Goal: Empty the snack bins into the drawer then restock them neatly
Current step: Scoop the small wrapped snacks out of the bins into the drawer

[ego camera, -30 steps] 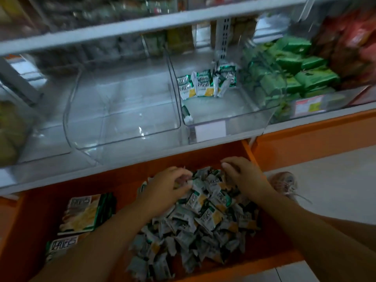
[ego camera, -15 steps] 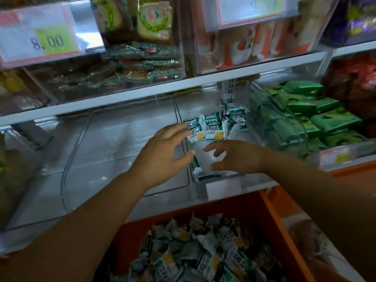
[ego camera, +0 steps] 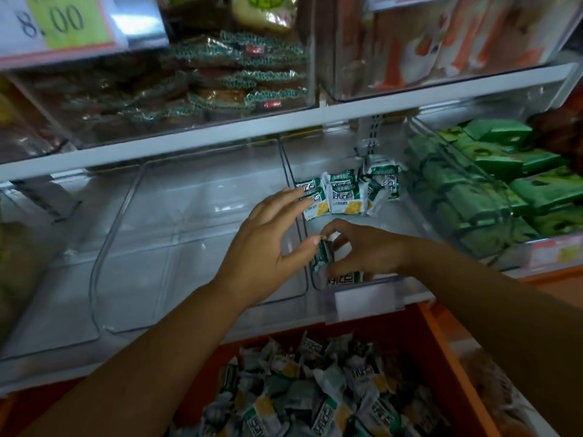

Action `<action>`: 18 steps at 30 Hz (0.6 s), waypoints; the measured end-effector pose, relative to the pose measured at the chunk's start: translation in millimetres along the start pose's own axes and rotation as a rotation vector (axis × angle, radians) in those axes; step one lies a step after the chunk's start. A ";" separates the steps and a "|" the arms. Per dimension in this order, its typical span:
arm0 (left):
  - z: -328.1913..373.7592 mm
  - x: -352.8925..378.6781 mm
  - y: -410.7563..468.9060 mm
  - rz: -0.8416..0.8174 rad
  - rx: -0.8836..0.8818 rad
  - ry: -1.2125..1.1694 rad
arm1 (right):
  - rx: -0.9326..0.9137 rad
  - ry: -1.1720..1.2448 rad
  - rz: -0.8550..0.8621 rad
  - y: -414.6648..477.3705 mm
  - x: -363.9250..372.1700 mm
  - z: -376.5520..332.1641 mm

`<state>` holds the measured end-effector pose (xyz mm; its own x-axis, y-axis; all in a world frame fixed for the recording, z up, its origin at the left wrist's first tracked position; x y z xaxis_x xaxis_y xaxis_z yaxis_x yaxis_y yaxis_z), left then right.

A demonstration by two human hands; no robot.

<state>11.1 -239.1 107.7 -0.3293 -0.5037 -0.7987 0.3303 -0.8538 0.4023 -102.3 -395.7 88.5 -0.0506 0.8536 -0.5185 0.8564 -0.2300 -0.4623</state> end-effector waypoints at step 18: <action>-4.2 63.4 178.7 -0.784 -0.165 0.514 | -0.078 -0.083 0.193 0.6 -64.9 66.1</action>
<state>53.0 -423.0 127.0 -0.0936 0.3576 -0.9292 0.3140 -0.8750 -0.3684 -132.4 -482.2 74.3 0.0784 0.7552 -0.6508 0.8914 -0.3455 -0.2935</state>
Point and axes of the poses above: each hand's wrist, its own y-axis towards the middle knuckle, its own x-axis out of the palm, z = x × y, the point moved 2 cm from there along y, towards the middle knuckle, and after that the axes turned 1 degree about -y, right-handed, at the moved point
